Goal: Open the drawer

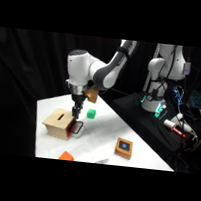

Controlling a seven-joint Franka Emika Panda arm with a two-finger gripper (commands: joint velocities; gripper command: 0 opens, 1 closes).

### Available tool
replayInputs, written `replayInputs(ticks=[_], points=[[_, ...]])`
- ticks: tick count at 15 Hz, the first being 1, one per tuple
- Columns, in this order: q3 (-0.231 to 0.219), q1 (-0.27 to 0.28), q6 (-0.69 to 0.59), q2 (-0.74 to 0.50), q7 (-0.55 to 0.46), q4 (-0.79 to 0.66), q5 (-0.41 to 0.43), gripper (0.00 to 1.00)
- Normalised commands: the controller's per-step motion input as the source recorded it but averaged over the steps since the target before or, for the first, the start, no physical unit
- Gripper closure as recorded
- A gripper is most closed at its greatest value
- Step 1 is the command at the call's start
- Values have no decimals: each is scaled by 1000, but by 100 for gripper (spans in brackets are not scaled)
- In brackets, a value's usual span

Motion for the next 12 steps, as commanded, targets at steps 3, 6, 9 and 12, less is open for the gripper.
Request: replayInputs(ticks=[3, 6, 9, 12], points=[[-84, 55, 215, 175, 80, 35, 193, 0], [-49, 70, 207, 122, 33, 23, 208, 0], [-43, 88, 259, 96, 4, 12, 187, 0], [-48, 95, 308, 80, -25, -15, 178, 0]])
